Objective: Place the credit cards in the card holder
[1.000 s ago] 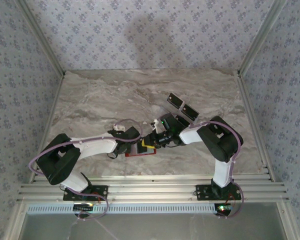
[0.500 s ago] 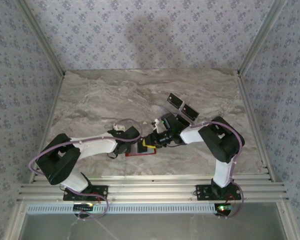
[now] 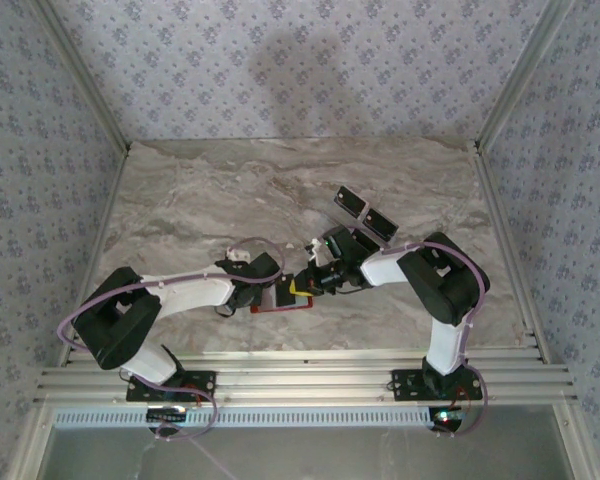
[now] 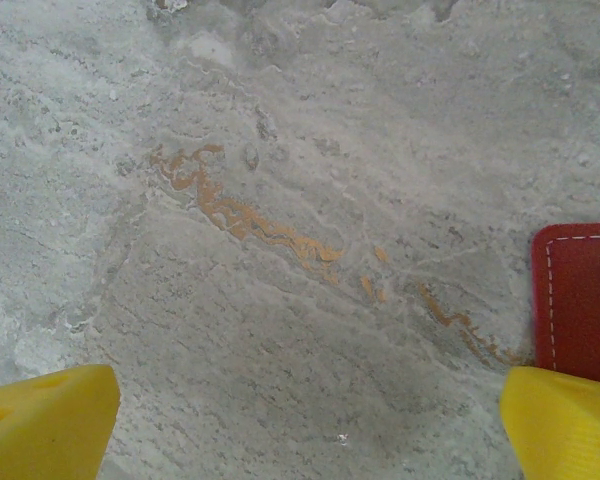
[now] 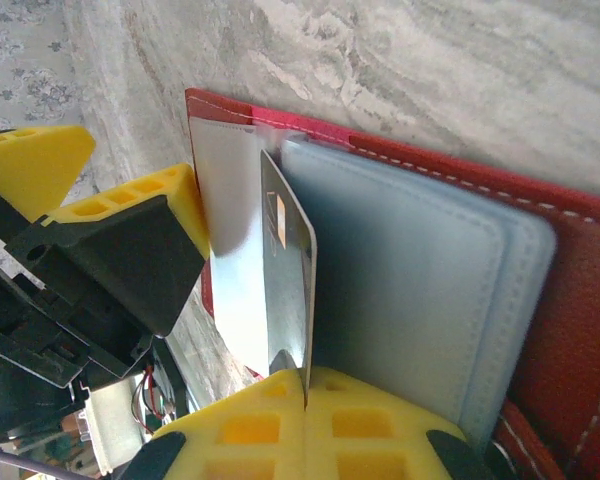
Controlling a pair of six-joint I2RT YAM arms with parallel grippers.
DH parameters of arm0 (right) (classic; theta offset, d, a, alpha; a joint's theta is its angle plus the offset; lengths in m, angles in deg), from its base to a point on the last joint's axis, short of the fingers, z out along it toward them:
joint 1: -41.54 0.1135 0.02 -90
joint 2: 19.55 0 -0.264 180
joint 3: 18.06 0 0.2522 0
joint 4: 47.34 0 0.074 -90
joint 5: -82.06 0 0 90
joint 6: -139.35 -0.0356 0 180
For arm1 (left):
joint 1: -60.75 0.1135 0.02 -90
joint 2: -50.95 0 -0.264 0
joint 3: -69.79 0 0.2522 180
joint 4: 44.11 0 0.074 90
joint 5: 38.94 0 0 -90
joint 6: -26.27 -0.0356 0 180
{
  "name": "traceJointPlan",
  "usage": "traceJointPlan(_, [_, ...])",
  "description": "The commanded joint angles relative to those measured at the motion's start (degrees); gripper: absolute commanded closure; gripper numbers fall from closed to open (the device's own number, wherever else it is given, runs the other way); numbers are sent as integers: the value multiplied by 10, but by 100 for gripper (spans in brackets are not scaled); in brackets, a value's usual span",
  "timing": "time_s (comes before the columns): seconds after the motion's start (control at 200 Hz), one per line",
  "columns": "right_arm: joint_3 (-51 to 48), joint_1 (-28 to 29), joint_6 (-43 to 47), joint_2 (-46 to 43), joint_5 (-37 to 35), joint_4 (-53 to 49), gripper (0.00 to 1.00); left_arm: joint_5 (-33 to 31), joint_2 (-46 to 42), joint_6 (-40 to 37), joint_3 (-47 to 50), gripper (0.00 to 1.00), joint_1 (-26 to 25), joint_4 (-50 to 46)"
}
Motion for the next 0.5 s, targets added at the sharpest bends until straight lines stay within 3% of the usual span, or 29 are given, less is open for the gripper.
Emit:
traceJointPlan(0.0, [8, -5, 11, 14, -11, -39, 100, -5, 16, -3, 2, 1, 9, 0])
traceJointPlan(0.495, [23, 6, -6, 32, 5, -13, 100, -1, 19, -3, 5, 2, 9, 4])
